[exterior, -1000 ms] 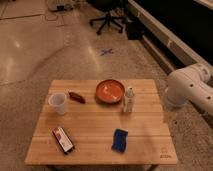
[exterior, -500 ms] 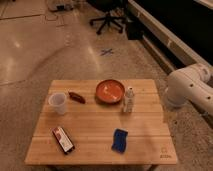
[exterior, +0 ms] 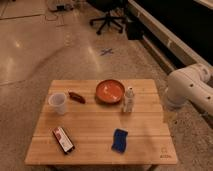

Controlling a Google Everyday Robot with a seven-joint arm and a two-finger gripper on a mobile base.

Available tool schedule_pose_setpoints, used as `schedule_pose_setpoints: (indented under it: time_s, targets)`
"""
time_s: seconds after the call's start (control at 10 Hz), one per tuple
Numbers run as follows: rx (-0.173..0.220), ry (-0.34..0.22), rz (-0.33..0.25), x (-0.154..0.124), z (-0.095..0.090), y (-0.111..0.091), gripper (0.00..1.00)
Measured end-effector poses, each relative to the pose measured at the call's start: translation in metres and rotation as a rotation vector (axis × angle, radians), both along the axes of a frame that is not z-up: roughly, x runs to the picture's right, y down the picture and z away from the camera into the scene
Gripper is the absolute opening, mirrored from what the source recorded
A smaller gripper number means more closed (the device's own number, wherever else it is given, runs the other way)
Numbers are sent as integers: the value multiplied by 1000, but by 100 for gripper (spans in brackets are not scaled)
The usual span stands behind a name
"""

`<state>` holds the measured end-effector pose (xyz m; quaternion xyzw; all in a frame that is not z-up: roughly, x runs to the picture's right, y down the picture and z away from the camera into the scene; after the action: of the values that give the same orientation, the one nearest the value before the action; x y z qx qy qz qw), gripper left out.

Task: Place the pepper on the white sponge

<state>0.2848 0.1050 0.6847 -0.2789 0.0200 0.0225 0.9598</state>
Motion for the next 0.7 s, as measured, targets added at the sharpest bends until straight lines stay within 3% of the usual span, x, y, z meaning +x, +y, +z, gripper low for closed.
schedule_pose_setpoints:
  time_s: [0.3,0.7]
  targets:
    - [-1,-14,2,-6,0,2,65]
    - [-31,-116,-27,-75,10,14,65]
